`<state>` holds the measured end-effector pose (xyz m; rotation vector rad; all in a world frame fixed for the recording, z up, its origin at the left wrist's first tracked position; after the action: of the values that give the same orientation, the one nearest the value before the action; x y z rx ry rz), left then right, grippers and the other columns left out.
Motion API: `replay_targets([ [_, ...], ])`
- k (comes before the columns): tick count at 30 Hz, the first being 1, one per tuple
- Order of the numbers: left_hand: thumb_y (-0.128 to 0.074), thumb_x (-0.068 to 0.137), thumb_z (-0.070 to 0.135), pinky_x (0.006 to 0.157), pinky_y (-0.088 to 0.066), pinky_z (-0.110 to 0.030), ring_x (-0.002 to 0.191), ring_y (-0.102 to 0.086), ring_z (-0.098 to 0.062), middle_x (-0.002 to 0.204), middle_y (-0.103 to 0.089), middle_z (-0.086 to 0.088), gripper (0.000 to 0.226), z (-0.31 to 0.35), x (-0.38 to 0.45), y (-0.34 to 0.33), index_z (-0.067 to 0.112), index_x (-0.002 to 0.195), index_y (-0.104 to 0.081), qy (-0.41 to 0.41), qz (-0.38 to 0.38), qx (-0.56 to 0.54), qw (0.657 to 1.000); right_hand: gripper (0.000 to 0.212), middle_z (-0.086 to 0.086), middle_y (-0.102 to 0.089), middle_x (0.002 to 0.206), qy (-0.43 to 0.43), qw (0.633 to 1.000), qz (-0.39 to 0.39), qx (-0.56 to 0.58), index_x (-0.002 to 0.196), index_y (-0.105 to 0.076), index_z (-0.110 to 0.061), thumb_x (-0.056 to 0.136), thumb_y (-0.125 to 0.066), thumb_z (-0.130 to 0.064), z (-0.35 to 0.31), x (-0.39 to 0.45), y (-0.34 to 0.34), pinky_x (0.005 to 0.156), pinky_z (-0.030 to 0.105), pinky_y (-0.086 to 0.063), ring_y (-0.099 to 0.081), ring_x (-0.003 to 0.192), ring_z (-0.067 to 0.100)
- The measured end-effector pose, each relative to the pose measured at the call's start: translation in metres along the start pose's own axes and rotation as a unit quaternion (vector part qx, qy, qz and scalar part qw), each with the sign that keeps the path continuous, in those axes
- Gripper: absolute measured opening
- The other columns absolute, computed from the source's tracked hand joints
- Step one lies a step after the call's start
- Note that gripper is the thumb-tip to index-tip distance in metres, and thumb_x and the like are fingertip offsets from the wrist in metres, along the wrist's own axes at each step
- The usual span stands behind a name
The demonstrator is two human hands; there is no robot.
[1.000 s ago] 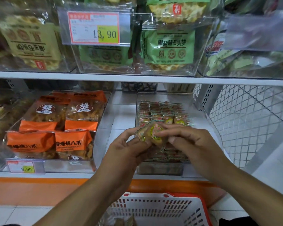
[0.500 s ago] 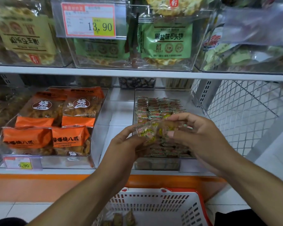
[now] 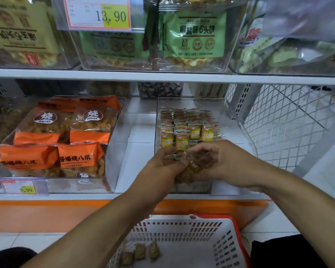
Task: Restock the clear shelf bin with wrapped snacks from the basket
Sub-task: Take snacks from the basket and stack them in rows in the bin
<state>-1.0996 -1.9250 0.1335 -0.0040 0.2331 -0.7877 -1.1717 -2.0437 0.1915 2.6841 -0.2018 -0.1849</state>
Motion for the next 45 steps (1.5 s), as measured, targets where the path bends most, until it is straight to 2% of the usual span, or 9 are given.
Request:
replay_targets([
  [5,-0.069,0.094,0.036,0.078,-0.042,-0.004,0.109,-0.058,0.009,0.132,-0.058,0.024,0.057,0.013,0.003,-0.007,0.039,0.144,-0.042,-0.083,0.022,0.227,0.97,0.042,-0.009,-0.066,0.101,-0.062,0.975,0.125,-0.175,0.098,-0.067,-0.03,0.071,-0.089,-0.007,0.026,0.036,0.052,0.072,0.025,-0.049,-0.063,0.094,0.016],
  [12,-0.056,0.1,0.037,0.122,-0.028,-0.039,0.15,-0.024,-0.02,0.162,-0.027,0.006,0.063,0.005,0.02,-0.029,0.031,0.156,-0.026,-0.104,-0.014,0.418,0.903,0.047,0.001,-0.057,0.129,-0.092,0.95,0.187,-0.232,0.11,-0.058,-0.03,0.079,-0.083,-0.006,0.058,0.079,0.067,0.079,0.023,-0.04,-0.055,0.114,0.019],
  [19,-0.051,0.101,0.049,0.128,-0.007,-0.045,0.157,0.008,-0.024,0.171,0.0,-0.002,0.078,-0.008,0.043,-0.032,0.026,0.162,-0.009,-0.056,-0.019,0.502,0.863,0.06,0.005,-0.053,0.129,-0.081,0.943,0.215,-0.241,0.132,-0.058,-0.023,0.08,-0.084,-0.01,0.067,0.088,0.066,0.085,0.023,-0.041,-0.056,0.112,0.023],
  [23,-0.041,0.099,0.063,0.127,-0.004,-0.052,0.157,0.008,-0.026,0.171,-0.004,0.001,0.077,-0.01,0.048,-0.039,0.024,0.16,-0.015,-0.069,-0.022,0.555,0.829,0.041,0.007,-0.053,0.139,-0.075,0.943,0.223,-0.234,0.124,-0.064,-0.025,0.088,-0.077,-0.011,0.065,0.09,0.066,0.082,0.024,-0.045,-0.064,0.104,0.026],
  [26,-0.034,0.098,0.069,0.126,0.0,-0.054,0.157,0.01,-0.027,0.171,-0.004,0.0,0.081,-0.016,0.052,-0.04,0.022,0.161,-0.014,-0.053,-0.028,0.59,0.805,0.04,0.009,-0.054,0.136,-0.075,0.94,0.226,-0.243,0.128,-0.065,-0.024,0.091,-0.072,-0.009,0.067,0.091,0.065,0.071,0.022,-0.046,-0.064,0.082,0.016],
  [31,-0.028,0.097,0.072,0.125,0.004,-0.054,0.156,0.013,-0.028,0.171,0.002,-0.003,0.085,-0.022,0.058,-0.043,0.023,0.162,-0.006,-0.031,-0.038,0.609,0.792,0.052,-0.003,-0.045,0.116,-0.045,0.939,0.217,-0.263,0.133,-0.063,-0.018,0.087,-0.067,0.008,0.064,0.092,0.057,0.106,0.037,-0.047,-0.055,0.115,0.026],
  [38,-0.026,0.097,0.074,0.126,0.002,-0.054,0.157,0.012,-0.03,0.171,0.001,-0.004,0.083,-0.024,0.058,-0.044,0.026,0.163,-0.008,-0.034,-0.043,0.607,0.793,0.065,0.001,-0.048,0.121,-0.016,0.926,0.239,-0.291,0.133,-0.062,-0.016,0.079,-0.06,0.02,0.059,0.089,0.051,0.104,0.035,-0.048,-0.055,0.113,0.026],
  [42,-0.039,0.1,0.062,0.127,-0.01,-0.051,0.157,-0.004,-0.03,0.168,-0.019,-0.003,0.068,-0.006,0.047,-0.047,0.025,0.157,-0.031,-0.091,-0.01,0.583,0.807,0.067,0.002,-0.046,0.128,-0.014,0.919,0.244,-0.31,0.132,-0.06,-0.022,0.078,-0.062,0.017,0.05,0.081,0.051,0.099,0.032,-0.049,-0.055,0.117,0.024],
  [45,-0.054,0.098,0.04,0.112,-0.038,-0.044,0.136,-0.041,-0.03,0.139,-0.057,-0.005,0.038,0.027,0.024,-0.044,0.017,0.126,-0.064,-0.204,0.057,0.552,0.807,0.052,-0.005,-0.049,0.117,0.064,0.898,0.298,-0.318,0.12,-0.066,-0.024,0.081,-0.059,0.01,0.016,0.061,0.053,0.09,0.039,-0.054,-0.057,0.112,0.021],
])
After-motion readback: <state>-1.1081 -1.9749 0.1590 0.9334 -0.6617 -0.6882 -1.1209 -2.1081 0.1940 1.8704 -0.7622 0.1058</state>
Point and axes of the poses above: each hand's wrist, its own x-axis towards the middle knuckle, its own y-axis out of the back of the hand, z = x × y, the point moved 9 cm from there along x, towards the middle knuckle
